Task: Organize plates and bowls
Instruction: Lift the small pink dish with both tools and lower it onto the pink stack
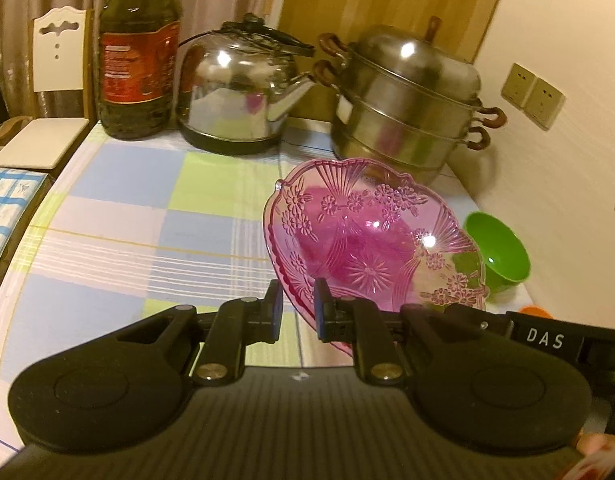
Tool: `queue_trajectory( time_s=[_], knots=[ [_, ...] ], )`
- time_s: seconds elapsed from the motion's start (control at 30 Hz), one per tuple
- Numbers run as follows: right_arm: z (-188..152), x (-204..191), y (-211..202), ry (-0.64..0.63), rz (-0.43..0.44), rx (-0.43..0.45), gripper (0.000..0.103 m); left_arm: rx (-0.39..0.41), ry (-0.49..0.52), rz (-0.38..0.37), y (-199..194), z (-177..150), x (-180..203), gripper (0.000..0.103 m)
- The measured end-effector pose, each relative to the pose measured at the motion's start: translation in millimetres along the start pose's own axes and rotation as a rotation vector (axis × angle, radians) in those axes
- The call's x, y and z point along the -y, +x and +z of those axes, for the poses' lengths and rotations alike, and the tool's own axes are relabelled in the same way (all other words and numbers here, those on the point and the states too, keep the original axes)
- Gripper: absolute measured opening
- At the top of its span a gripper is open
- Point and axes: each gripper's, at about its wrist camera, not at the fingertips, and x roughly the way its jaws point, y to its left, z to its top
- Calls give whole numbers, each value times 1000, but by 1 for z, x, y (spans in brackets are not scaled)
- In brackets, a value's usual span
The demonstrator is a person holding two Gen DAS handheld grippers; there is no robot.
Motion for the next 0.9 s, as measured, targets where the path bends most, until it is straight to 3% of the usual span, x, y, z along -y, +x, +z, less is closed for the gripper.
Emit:
queue_trajectory(
  time_s=[0.5, 0.9],
  knots=[
    [9, 29, -11, 32, -17, 14, 17, -16, 18, -28, 16, 3, 25, 15],
    [38, 38, 36, 7, -46, -25, 17, -65, -40, -40, 72, 23, 18, 15]
  ],
)
